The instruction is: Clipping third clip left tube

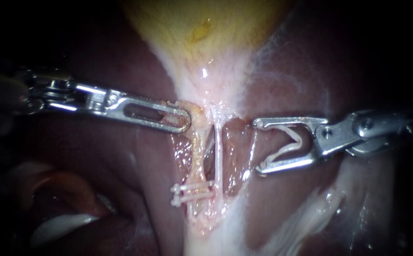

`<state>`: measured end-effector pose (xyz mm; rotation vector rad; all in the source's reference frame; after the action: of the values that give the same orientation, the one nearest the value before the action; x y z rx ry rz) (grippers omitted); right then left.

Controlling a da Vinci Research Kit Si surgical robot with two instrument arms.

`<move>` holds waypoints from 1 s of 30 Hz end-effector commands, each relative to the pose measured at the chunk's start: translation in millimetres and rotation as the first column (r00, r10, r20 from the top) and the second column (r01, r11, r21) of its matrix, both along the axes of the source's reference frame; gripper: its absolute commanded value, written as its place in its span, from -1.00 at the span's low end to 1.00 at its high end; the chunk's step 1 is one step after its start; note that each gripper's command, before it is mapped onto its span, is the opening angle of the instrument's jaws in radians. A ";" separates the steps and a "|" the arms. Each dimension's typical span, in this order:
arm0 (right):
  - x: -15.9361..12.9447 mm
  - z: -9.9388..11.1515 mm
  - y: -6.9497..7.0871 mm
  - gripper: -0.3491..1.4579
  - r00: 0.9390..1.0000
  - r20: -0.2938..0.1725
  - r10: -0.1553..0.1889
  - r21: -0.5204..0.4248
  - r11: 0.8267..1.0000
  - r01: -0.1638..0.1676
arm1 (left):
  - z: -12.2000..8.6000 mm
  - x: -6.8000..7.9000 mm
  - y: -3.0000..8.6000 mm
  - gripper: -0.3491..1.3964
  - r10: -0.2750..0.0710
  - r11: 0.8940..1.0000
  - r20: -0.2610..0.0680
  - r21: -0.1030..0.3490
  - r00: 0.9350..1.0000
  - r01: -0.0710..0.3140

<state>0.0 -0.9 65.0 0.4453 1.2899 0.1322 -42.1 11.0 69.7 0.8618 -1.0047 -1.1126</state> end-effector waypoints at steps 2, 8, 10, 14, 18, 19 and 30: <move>0.0 0.0 0.0 -0.06 1.000 0.000 0.000 0.000 1.000 0.000 | -0.2 0.1 -0.1 -1.00 0.001 1.000 0.001 0.000 1.000 -0.001; 0.0 0.0 0.0 -0.06 1.000 0.000 0.000 0.000 1.000 0.000 | -2.5 1.0 0.3 -1.00 0.004 1.000 0.005 0.011 1.000 -0.004; 0.0 0.0 0.0 -0.06 1.000 0.000 0.000 0.000 1.000 0.000 | -3.8 1.4 0.6 -1.00 0.007 1.000 0.010 0.019 1.000 -0.007; 0.1 0.0 0.0 -0.06 1.000 0.000 0.000 0.000 1.000 0.000 | -6.2 2.1 1.0 -1.00 -0.002 1.000 0.007 0.020 1.000 0.002; 0.1 -0.1 -0.1 -0.06 1.000 0.000 0.000 0.000 1.000 0.000 | -7.8 2.3 1.2 -1.00 -0.009 1.000 0.016 0.014 1.000 0.008; 0.2 -0.1 -0.1 -0.06 1.000 0.000 0.000 0.000 1.000 0.000 | -8.0 2.3 1.1 -1.00 -0.011 1.000 0.018 0.014 1.000 0.010; 3.0 1.2 -1.5 -0.06 1.000 0.002 0.002 -0.010 1.000 -0.002 | -8.2 2.1 0.9 -1.00 -0.012 1.000 0.017 0.013 1.000 0.012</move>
<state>3.4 -2.5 66.5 0.4368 1.2898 0.1275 -40.0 11.8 61.5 0.8784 -1.0189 -1.1247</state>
